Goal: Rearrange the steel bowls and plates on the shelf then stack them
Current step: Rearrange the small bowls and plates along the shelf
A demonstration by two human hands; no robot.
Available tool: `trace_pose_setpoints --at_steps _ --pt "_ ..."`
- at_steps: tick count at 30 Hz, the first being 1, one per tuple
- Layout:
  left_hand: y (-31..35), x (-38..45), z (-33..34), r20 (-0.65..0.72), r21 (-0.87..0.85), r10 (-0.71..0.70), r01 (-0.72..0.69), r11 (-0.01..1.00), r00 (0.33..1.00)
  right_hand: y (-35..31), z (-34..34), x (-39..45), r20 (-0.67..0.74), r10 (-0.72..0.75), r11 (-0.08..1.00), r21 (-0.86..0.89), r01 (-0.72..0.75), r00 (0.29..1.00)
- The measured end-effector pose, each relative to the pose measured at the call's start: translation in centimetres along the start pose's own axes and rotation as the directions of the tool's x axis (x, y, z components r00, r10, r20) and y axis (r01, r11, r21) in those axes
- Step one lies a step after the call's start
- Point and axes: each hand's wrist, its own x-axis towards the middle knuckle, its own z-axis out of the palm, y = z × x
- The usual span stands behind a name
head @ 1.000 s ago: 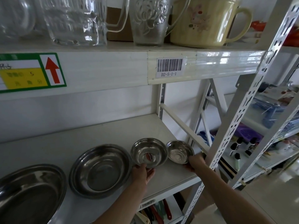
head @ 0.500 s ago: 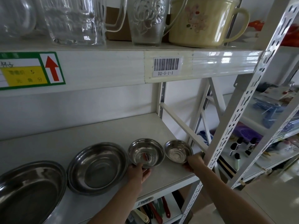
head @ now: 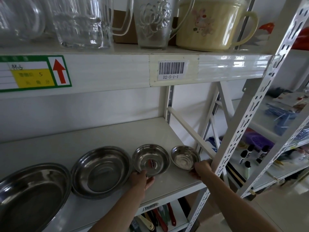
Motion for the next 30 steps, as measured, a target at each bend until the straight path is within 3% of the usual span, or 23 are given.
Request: trace_pose_setpoints --at_steps 11,20,25,30 --pt "-0.3 -0.2 -0.3 -0.032 0.007 0.006 -0.006 1.000 0.999 0.6 0.4 -1.4 -0.050 -0.117 0.983 -0.149 0.108 0.992" --pt "-1.6 -2.4 -0.4 -0.030 0.043 0.010 -0.008 0.999 0.999 1.5 0.3 -4.0 0.060 -0.097 0.982 -0.156 0.105 0.993" --pt "-2.0 -3.2 -0.3 -0.045 0.187 0.078 -0.068 0.980 0.996 2.0 -0.4 -4.4 0.073 -0.123 0.968 -0.209 0.136 0.990" --pt "-0.7 -4.4 0.6 0.027 0.150 0.100 -0.103 0.983 0.995 0.6 -0.4 -5.7 0.123 -0.122 0.931 -0.331 0.156 0.985"
